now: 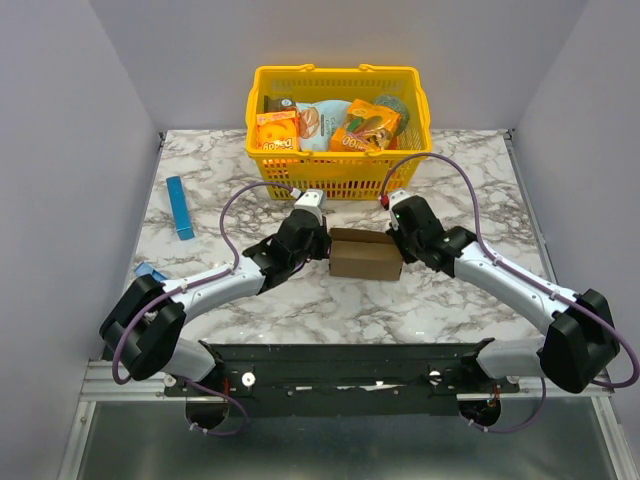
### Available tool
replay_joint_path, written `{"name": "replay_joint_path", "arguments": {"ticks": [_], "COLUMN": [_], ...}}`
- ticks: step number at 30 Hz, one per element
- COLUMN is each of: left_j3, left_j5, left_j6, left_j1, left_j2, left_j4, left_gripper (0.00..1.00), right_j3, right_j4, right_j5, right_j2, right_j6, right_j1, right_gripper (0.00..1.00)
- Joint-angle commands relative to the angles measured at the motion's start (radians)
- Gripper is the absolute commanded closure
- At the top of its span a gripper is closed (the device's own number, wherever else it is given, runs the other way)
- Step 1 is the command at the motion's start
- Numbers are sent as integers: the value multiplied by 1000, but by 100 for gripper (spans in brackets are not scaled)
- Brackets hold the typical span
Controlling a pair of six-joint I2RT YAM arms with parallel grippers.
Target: Fold the paper box
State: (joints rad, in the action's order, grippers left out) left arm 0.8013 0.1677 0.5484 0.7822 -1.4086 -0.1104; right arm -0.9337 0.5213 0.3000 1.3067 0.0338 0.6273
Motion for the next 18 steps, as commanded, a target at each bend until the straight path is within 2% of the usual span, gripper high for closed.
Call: {"name": "replay_joint_path", "arguments": {"ticks": [1, 9, 18], "left_j3": [1, -4, -60], "left_j5": [-56, -73, -24], "left_j6": [59, 71, 61], "left_j1": [32, 42, 60], "left_j2": [-10, -27, -26], "left_j4": [-60, -77, -77], "left_gripper": [100, 100, 100], "right_j3": [18, 21, 24], "right_j4": [-35, -35, -35], "right_j5": [-10, -6, -2], "right_j2": [-11, -15, -20], "right_j6": [-11, -9, -9], "right_j1": [17, 18, 18], "right_gripper": [92, 92, 92]}}
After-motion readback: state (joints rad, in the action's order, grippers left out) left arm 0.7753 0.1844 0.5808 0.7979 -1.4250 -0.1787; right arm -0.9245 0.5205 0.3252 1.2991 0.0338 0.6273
